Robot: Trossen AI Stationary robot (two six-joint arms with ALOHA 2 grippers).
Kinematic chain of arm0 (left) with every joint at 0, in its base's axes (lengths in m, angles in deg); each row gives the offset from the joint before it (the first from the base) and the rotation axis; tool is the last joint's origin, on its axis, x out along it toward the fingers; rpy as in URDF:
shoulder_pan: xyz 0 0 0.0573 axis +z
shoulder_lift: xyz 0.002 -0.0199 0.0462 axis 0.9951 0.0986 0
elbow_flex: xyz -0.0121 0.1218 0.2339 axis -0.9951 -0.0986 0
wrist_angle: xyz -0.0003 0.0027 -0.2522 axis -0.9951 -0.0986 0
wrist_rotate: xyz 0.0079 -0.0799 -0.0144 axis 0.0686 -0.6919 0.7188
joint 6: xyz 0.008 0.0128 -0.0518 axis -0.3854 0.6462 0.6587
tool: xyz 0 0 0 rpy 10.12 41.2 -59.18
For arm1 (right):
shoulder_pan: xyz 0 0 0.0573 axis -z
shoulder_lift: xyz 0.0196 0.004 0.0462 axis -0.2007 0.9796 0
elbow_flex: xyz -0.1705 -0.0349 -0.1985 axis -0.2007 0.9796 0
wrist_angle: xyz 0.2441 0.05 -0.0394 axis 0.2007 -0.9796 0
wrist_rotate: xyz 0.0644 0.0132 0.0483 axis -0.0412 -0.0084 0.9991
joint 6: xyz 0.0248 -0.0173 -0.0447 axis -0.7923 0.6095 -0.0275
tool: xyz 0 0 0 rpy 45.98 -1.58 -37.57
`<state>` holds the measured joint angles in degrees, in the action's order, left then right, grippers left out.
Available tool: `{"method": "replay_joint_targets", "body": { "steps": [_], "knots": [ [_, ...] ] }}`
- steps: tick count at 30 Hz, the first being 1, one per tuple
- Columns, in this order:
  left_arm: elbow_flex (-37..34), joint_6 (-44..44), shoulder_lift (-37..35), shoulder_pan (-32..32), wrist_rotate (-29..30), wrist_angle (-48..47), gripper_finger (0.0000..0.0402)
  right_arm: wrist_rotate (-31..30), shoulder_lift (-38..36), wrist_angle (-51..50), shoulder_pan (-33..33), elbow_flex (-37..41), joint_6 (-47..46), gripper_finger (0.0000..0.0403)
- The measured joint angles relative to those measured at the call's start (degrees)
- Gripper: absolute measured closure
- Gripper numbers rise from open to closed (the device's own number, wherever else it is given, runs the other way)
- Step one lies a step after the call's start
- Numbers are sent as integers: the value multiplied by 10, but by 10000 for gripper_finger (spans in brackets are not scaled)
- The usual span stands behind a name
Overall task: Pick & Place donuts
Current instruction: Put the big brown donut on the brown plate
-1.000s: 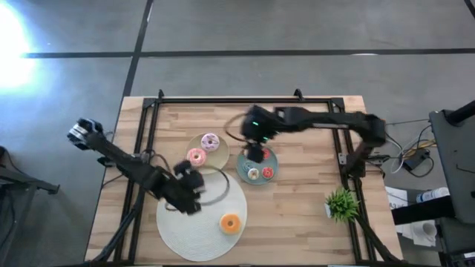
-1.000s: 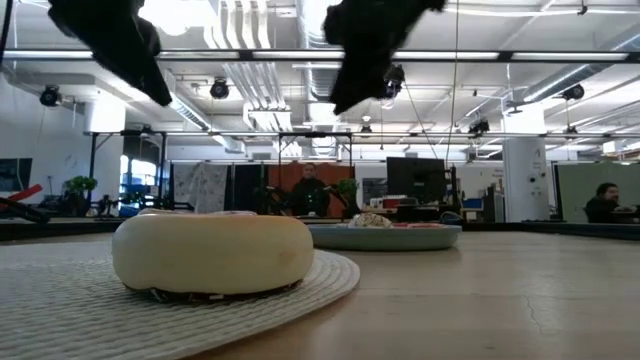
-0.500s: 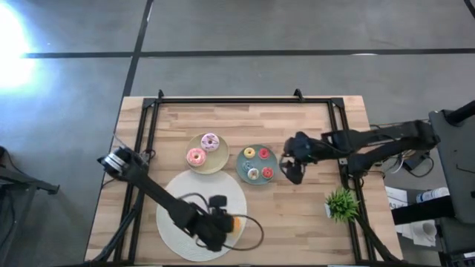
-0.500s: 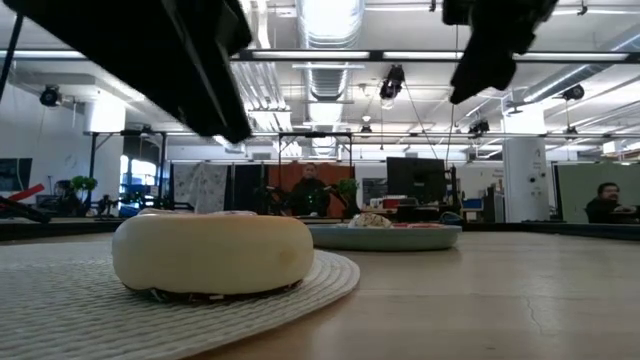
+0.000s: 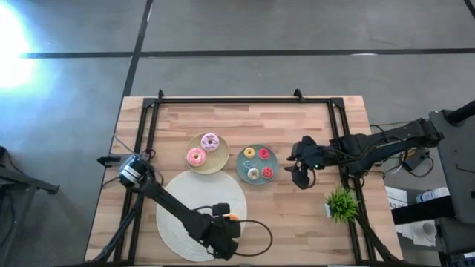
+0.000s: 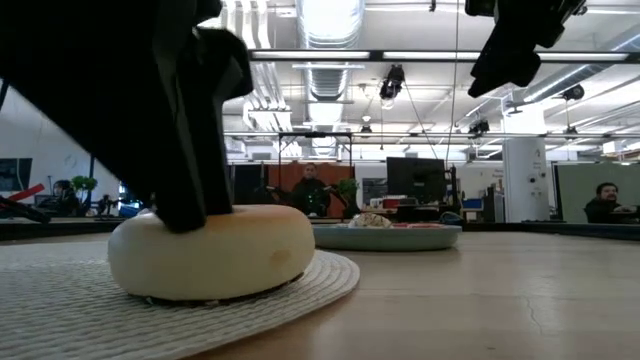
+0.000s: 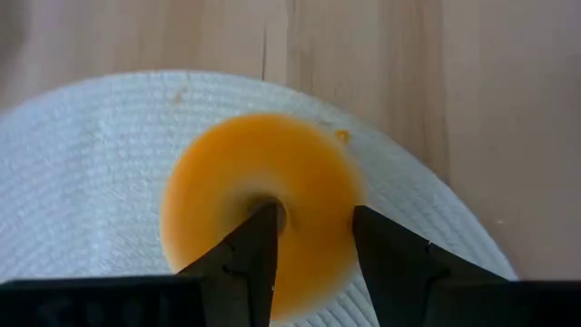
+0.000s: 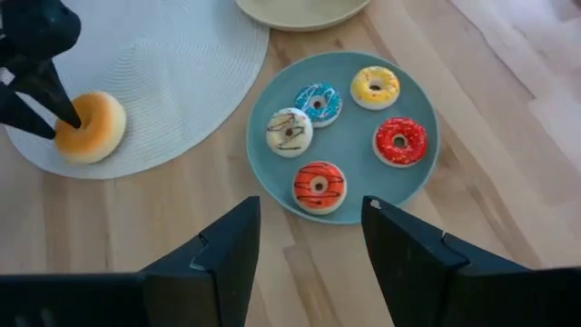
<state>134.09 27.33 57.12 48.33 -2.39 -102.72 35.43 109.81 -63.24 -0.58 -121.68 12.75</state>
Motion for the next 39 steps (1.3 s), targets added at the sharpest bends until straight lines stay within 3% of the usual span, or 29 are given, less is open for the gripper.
{"method": "replay_joint_targets", "body": {
  "steps": [14,21,33,39],
  "knots": [
    [-16,10,-21,4,-9,-4,300,0,36,29,0,0,5,218],
    [-28,29,-24,5,-63,10,299,0,45,50,1,0,5,218],
    [-28,39,-24,6,-11,-11,223,0,47,57,1,0,4,218],
    [-24,27,-24,5,4,-19,216,1,47,57,1,0,3,218]
  ]
}}
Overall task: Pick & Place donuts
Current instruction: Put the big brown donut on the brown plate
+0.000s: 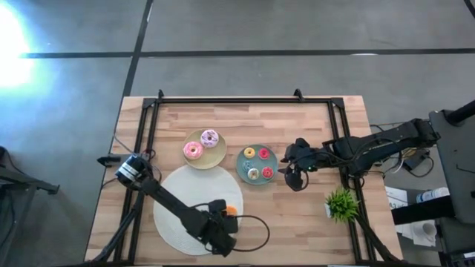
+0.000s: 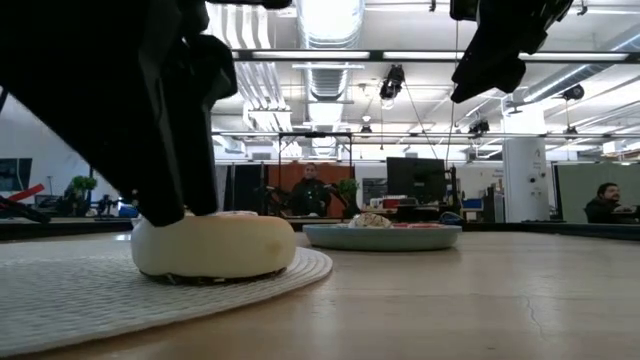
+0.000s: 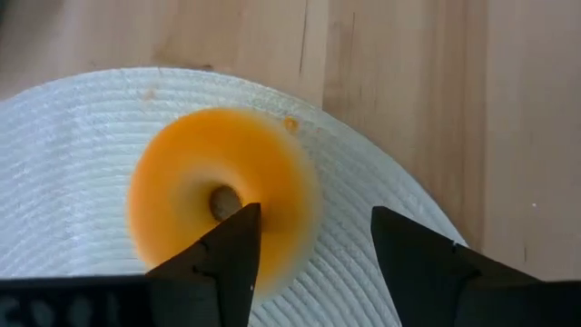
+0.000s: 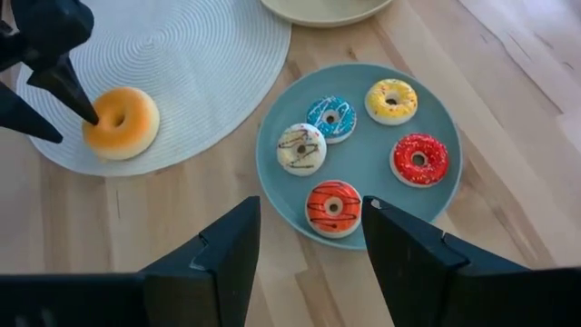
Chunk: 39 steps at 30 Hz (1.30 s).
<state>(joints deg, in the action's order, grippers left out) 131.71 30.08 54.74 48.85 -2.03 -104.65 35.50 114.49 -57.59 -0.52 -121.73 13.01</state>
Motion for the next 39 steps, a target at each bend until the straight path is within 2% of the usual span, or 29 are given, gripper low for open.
{"method": "replay_joint_targets", "body": {
  "steps": [6,13,21,26,32,36,39],
  "knots": [
    [16,-12,0,-2,56,-21,216,0,0,0,0,0,-2,218],
    [-14,-10,1,-2,37,-10,216,0,0,-1,0,0,-4,218],
    [-53,-13,1,1,29,51,221,0,0,-2,2,2,-4,218],
    [-63,-15,1,2,49,57,271,0,0,-1,2,2,-4,218],
    [-60,-21,1,5,64,51,379,3,0,6,2,2,12,218],
    [-33,-5,-9,8,64,20,394,38,0,34,1,2,68,218],
    [-9,13,-48,12,66,-4,398,84,0,72,-1,2,132,218]
  ]
}}
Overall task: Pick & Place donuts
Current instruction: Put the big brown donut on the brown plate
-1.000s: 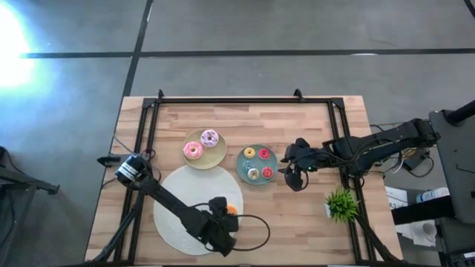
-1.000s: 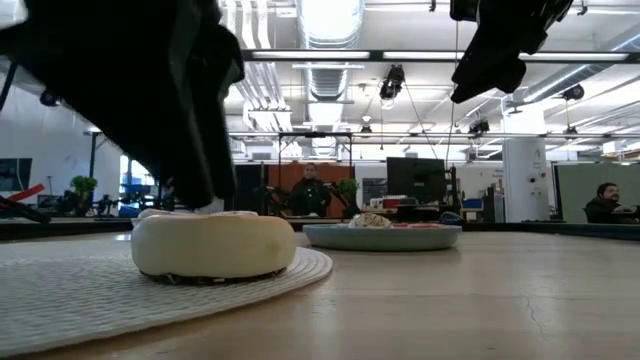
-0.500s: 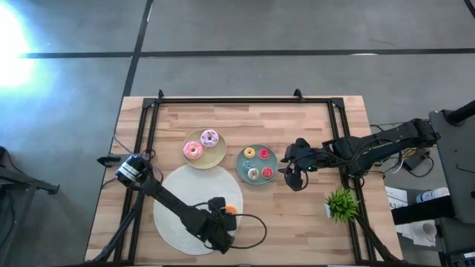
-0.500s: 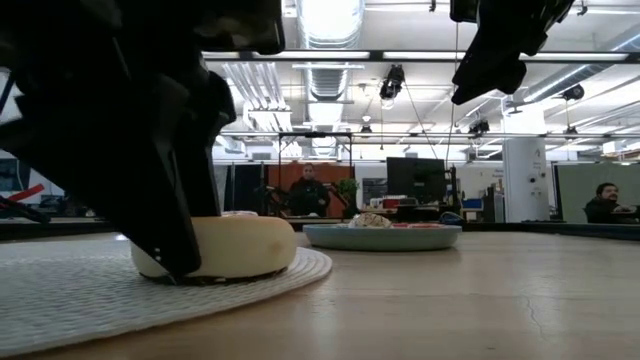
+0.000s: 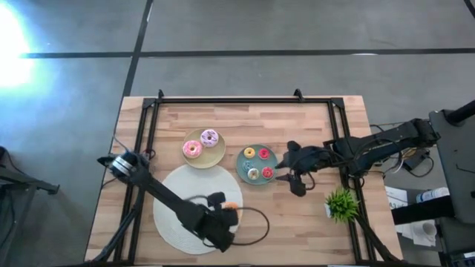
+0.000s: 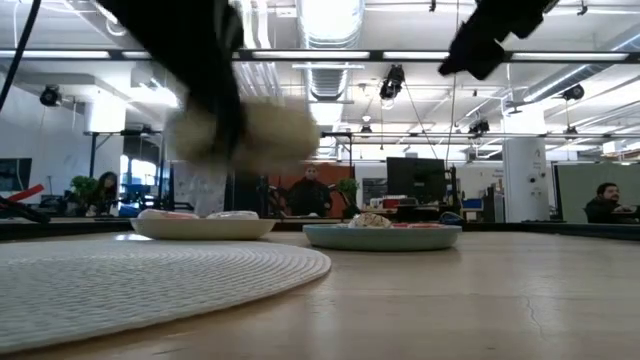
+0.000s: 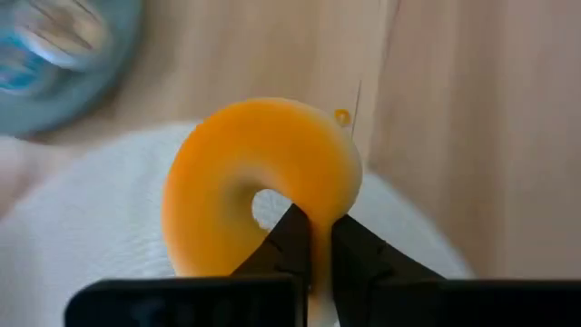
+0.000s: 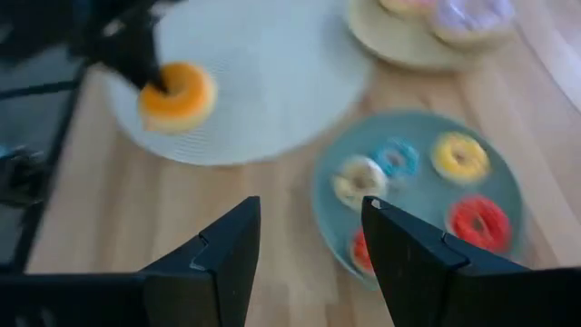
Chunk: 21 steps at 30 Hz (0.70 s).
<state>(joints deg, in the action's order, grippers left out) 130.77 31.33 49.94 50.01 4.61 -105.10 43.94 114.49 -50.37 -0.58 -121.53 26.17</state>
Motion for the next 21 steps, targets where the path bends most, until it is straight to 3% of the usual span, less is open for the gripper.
{"method": "replay_joint_targets", "body": {
  "steps": [3,7,12,16,21],
  "knots": [
    [-1,30,-61,9,-4,-4,399,28,0,43,0,0,78,218],
    [-35,86,-158,41,-54,24,400,37,0,119,-11,0,199,218],
    [-133,106,-269,94,-141,193,401,38,21,193,-22,-11,329,218],
    [-205,124,-332,142,-181,316,401,37,72,195,-22,-51,378,218],
    [-250,156,-357,184,-230,330,401,22,138,176,-22,-119,405,218]
  ]
}}
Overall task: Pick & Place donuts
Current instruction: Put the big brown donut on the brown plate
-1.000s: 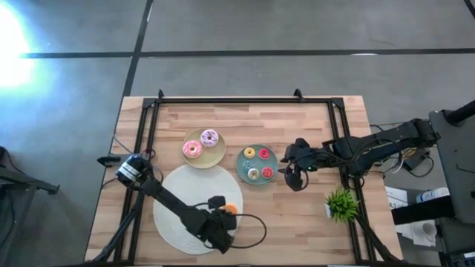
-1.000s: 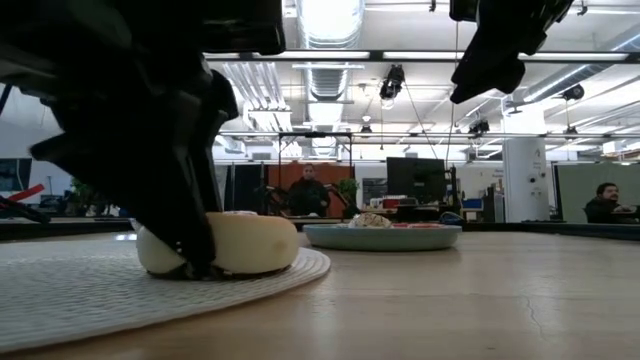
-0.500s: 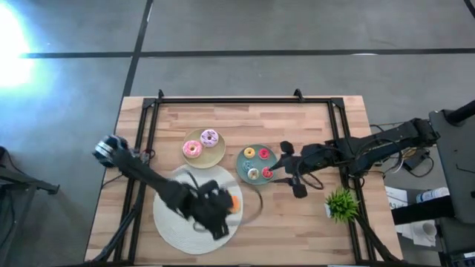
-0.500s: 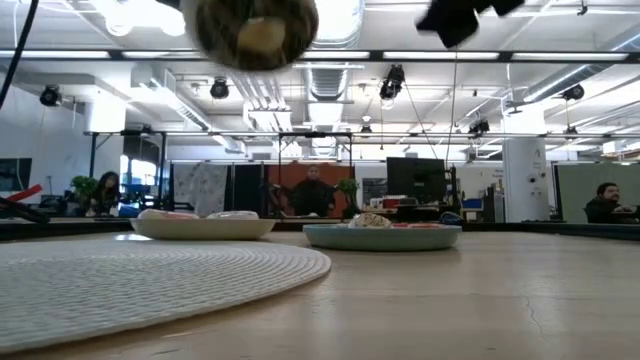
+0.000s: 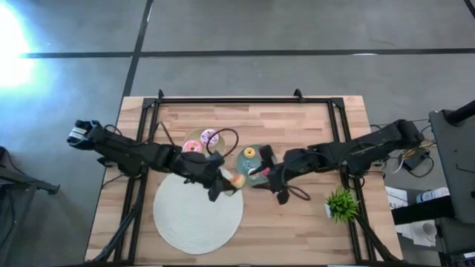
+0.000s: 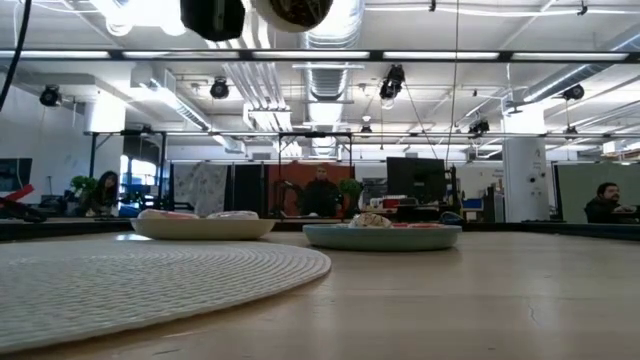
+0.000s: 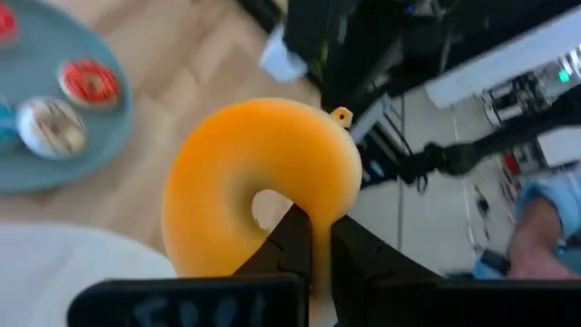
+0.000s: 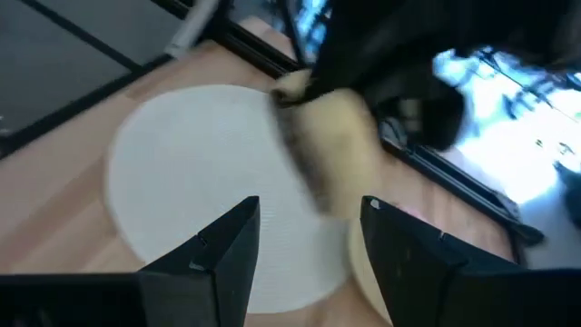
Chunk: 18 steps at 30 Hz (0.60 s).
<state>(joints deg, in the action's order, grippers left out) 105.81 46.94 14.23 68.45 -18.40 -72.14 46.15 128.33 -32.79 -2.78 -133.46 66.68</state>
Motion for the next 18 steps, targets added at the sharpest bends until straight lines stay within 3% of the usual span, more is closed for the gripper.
{"method": "replay_joint_targets", "body": {
  "steps": [5,18],
  "knots": [
    [-18,-1,-1,6,-43,-8,401,-30,44,-46,2,-69,14,218],
    [-22,-31,-19,16,-42,-41,401,-26,140,-99,1,-166,46,218]
  ]
}}
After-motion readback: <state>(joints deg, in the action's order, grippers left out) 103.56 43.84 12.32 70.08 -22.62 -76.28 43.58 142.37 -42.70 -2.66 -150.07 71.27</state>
